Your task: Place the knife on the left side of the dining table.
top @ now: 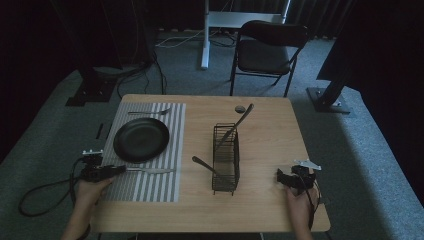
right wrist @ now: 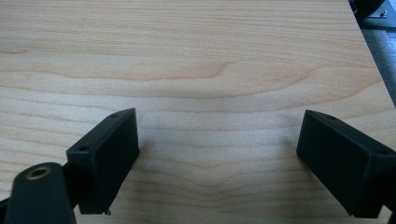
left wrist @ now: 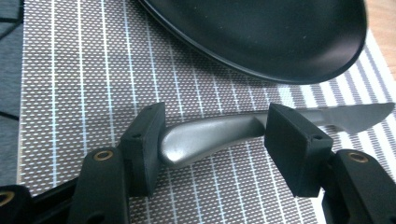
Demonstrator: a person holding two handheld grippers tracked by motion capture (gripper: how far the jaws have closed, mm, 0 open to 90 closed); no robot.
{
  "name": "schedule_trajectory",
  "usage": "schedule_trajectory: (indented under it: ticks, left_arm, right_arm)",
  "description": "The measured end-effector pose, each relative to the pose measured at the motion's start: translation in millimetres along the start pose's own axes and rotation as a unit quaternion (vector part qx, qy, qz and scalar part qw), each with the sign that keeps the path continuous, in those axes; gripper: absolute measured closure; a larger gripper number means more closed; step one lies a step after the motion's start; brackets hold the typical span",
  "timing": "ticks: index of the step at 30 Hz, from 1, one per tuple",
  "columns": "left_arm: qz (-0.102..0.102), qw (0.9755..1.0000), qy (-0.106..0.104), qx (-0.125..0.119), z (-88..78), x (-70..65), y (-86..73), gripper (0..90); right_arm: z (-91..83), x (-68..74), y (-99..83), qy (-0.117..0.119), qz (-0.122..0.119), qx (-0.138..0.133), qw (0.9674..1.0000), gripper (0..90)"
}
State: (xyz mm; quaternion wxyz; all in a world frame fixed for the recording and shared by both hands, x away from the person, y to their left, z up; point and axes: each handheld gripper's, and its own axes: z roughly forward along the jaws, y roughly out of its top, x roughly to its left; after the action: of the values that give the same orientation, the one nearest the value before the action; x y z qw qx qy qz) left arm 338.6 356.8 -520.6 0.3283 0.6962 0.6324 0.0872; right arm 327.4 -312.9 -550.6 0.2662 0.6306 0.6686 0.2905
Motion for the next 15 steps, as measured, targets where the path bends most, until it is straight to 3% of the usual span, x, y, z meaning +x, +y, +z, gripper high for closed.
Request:
schedule_trajectory:
  ticks: [3, 5, 7, 13, 15]
  left_arm:
    - [0.003, 1.0000, 0.007, 0.001, 1.0, -1.3, -0.3, 38.5]
    - [0.015, 0.9996, 0.022, 0.004, 2.8, -3.0, -0.9, 38.2]
    - [0.034, 0.9978, 0.057, 0.008, 3.6, -6.9, -0.8, 39.2]
    - [0.022, 0.9985, 0.048, -0.011, -1.4, -10.0, -4.5, 35.8]
    - [0.027, 0.9983, 0.051, -0.012, -3.7, -12.5, -8.2, 33.1]
  right_arm:
    - [0.0, 0.0, 0.0, 0.000, 0.000, 0.000, 1.0000, 11.9]
    - [0.0, 0.0, 0.0, 0.000, 0.000, 0.000, 1.0000, 12.0]
    - [0.0, 0.0, 0.0, 0.000, 0.000, 0.000, 1.0000, 12.0]
    - [0.0, 0.0, 0.0, 0.000, 0.000, 0.000, 1.0000, 11.9]
    - [0.0, 0.1, 0.0, 0.000, 0.000, 0.000, 1.0000, 12.0]
